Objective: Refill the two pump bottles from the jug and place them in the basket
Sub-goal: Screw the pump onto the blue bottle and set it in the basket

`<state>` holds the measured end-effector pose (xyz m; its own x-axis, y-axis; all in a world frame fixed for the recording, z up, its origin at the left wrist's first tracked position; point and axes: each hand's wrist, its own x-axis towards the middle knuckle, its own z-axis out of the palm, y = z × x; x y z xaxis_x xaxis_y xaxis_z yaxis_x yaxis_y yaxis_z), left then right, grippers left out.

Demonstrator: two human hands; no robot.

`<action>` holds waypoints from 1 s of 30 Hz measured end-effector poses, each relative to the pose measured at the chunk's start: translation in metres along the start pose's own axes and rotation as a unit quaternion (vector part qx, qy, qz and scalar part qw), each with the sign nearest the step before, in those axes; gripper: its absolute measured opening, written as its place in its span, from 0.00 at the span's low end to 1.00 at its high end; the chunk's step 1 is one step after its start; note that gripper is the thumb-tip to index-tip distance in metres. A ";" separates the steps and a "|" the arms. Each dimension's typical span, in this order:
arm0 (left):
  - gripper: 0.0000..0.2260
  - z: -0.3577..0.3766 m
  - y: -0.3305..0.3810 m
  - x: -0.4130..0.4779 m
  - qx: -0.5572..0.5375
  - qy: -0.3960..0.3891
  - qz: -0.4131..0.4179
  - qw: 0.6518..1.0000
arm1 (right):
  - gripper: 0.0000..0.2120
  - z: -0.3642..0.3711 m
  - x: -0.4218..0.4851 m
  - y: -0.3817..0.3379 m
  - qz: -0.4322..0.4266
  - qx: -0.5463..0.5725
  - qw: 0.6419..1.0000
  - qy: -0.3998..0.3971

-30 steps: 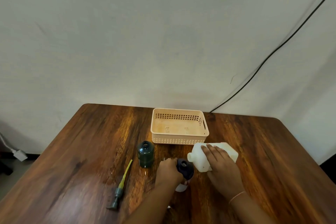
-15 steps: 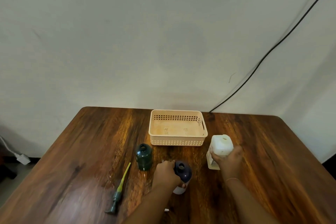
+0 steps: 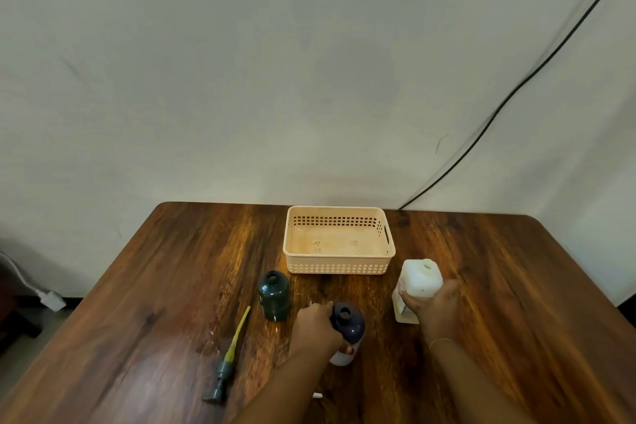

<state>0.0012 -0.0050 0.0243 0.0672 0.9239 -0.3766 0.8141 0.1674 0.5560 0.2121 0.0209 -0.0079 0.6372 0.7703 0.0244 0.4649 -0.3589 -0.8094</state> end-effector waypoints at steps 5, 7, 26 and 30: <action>0.32 0.000 -0.001 -0.001 0.003 0.004 0.003 1.000 | 0.44 0.000 0.000 0.003 -0.002 -0.017 1.000 -0.018; 0.33 0.000 -0.001 -0.001 0.000 0.003 0.002 1.000 | 0.48 0.000 -0.001 0.002 0.000 -0.026 0.999 -0.024; 0.45 -0.003 -0.012 -0.014 -0.041 0.025 0.104 0.993 | 0.36 0.010 -0.049 -0.065 -0.340 -0.213 0.916 -0.002; 0.39 -0.015 -0.017 -0.015 -0.021 0.097 0.126 0.987 | 0.35 0.015 -0.059 -0.079 -0.346 -0.223 0.911 -0.021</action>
<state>-0.0220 -0.0163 0.0316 0.1484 0.9860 -0.0754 0.7610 -0.0652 0.6455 0.1287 0.0120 0.0455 0.0762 0.9095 0.4087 0.9562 0.0494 -0.2884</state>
